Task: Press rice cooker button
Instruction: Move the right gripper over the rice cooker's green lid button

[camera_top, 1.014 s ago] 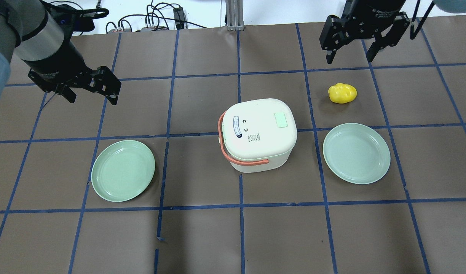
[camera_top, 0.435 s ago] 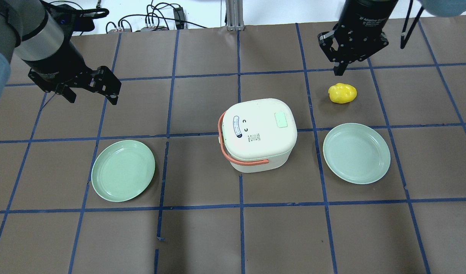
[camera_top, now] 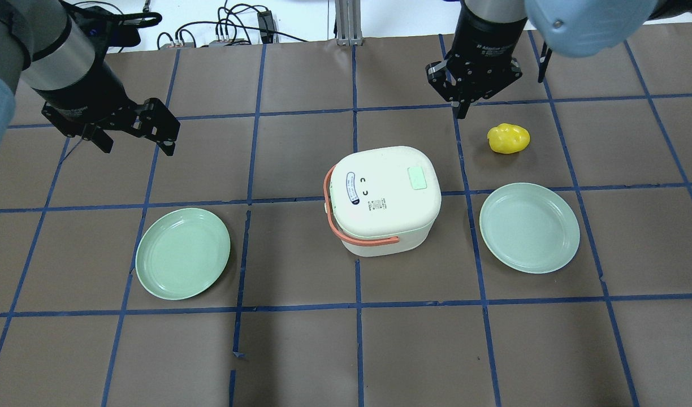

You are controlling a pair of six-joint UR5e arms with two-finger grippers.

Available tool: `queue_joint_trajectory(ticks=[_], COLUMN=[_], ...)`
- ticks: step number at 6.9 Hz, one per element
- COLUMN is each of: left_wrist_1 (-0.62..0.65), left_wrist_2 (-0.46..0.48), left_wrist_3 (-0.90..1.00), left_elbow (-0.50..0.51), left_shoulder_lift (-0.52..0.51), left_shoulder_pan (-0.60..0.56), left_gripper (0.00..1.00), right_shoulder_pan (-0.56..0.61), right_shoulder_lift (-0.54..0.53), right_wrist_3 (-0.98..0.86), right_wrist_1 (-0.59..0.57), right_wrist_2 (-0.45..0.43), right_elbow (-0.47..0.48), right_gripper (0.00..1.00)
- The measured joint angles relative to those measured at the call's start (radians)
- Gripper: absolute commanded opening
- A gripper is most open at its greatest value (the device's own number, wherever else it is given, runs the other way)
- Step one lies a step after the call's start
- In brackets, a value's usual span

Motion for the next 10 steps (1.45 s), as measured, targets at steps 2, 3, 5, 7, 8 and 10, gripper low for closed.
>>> queue_joint_trajectory(ticks=[2,3,5,7,8,10], left_wrist_1=[0.000,0.000,0.000,0.000,0.000,0.000], left_wrist_2=[0.000,0.000,0.000,0.000,0.000,0.000], left_wrist_3=[0.000,0.000,0.000,0.000,0.000,0.000], left_elbow=[0.000,0.000,0.000,0.000,0.000,0.000], left_shoulder_lift=[0.000,0.000,0.000,0.000,0.000,0.000], left_shoulder_pan=[0.000,0.000,0.000,0.000,0.000,0.000], left_gripper=[1.00,1.00,1.00,1.00,1.00,1.00], right_shoulder_pan=[0.047,0.059,0.067,0.070,0.071,0.072], right_shoulder_lift=[0.006,0.009,0.011,0.011,0.010,0.010], right_wrist_3=[0.013,0.019,0.042,0.053,0.058,0.069], right_wrist_1=[-0.074,-0.120,-0.172,-0.207,-0.222,-0.238], right_wrist_2=[-0.016,-0.022,-0.017,-0.014,-0.013,-0.012], right_elbow=[0.071,0.104,0.141,0.174,0.189,0.204], right_gripper=[0.03,0.03,0.03,0.03,0.03,0.03])
